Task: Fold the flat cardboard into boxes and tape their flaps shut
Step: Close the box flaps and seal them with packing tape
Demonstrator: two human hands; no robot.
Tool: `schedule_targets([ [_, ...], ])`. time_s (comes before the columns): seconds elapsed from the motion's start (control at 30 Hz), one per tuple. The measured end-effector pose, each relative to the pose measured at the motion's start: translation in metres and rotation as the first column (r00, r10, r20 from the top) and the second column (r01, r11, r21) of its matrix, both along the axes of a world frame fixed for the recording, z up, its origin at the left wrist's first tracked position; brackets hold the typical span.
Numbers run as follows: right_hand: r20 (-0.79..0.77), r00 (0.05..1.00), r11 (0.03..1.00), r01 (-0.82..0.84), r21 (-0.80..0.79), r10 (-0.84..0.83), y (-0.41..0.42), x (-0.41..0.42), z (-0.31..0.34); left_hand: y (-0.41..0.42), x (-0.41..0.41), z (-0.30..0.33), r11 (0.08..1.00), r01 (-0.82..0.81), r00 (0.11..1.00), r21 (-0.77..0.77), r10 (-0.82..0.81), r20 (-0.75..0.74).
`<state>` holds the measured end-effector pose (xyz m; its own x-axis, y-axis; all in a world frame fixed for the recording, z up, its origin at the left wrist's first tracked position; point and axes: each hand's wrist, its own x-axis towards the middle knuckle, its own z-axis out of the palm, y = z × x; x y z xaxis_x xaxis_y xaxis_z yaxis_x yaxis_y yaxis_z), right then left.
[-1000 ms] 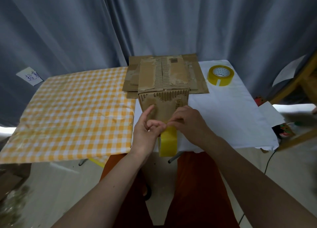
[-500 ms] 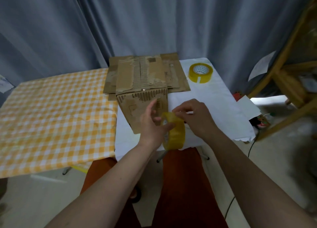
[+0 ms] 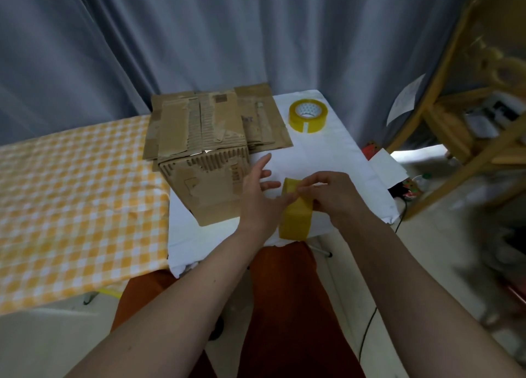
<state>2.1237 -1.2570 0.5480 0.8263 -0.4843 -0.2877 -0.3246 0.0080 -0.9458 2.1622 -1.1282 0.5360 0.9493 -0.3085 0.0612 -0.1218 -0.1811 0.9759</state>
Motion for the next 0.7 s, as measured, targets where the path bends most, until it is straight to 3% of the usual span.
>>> schedule_targets([
  [0.07,0.015,1.0,0.994,-0.003,-0.113,0.004,-0.005,0.003,-0.006,-0.002,-0.002,0.003,0.993,0.044,0.994,0.113,-0.054,0.091],
  [0.13,0.041,0.999,0.968,-0.005,-0.251,0.016,-0.008,0.006,-0.013,0.004,-0.002,0.009,0.946,-0.016,0.932,0.324,-0.103,0.346],
  [0.2,0.05,0.998,0.905,-0.014,-0.425,0.039,-0.013,0.01,-0.02,0.019,0.011,0.012,0.852,-0.239,0.72,0.465,-0.166,0.674],
  [0.23,0.043,0.997,0.859,-0.029,-0.512,0.059,-0.017,0.014,-0.025,0.029,0.021,0.013,0.803,-0.351,0.626,0.482,-0.181,0.759],
  [0.3,0.019,0.994,0.782,-0.074,-0.619,0.109,-0.028,0.02,-0.037,0.049,0.041,0.014,0.648,-0.528,0.597,0.549,-0.177,0.783],
  [0.37,-0.009,0.996,0.787,-0.075,-0.612,0.088,-0.036,0.026,-0.049,0.067,0.054,0.011,0.51,-0.574,0.69,0.641,-0.12,0.714],
  [0.43,0.025,0.999,0.852,-0.021,-0.523,0.04,-0.039,0.032,-0.061,0.078,0.058,0.006,0.446,-0.554,0.748,0.703,-0.103,0.655],
  [0.5,-0.014,0.998,0.827,-0.055,-0.56,0.056,-0.042,0.038,-0.079,0.083,0.059,0.002,0.429,-0.55,0.742,0.717,-0.143,0.655],
  [0.6,-0.297,0.948,0.591,-0.305,-0.747,0.114,-0.046,0.038,-0.106,0.087,0.062,0.002,0.447,-0.561,0.719,0.697,-0.154,0.678],
  [0.7,-0.319,0.927,0.362,-0.371,-0.855,0.196,-0.041,0.03,-0.121,0.09,0.062,0.002,0.46,-0.555,0.711,0.693,-0.169,0.682],
])
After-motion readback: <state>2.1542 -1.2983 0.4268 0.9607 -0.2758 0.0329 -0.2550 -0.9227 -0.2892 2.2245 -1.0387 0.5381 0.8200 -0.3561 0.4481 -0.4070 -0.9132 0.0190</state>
